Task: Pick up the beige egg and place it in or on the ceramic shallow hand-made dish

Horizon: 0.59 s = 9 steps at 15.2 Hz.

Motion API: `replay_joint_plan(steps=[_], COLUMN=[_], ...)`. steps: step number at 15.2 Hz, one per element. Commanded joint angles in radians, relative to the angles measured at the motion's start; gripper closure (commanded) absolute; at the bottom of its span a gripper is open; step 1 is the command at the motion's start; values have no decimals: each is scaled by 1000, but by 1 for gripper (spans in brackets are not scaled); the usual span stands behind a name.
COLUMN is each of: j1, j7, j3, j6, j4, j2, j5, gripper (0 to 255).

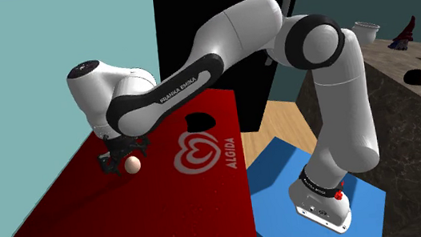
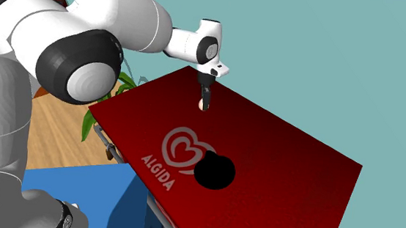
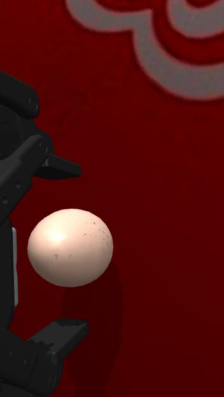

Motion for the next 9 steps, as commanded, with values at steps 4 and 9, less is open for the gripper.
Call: replay_joint_plan(steps=[4,9], j1=[0,0], j7=[0,0], j3=[0,0], j6=[2,2], j4=[-1,-1], j2=[0,0], j5=[0,0], gripper=[0,255])
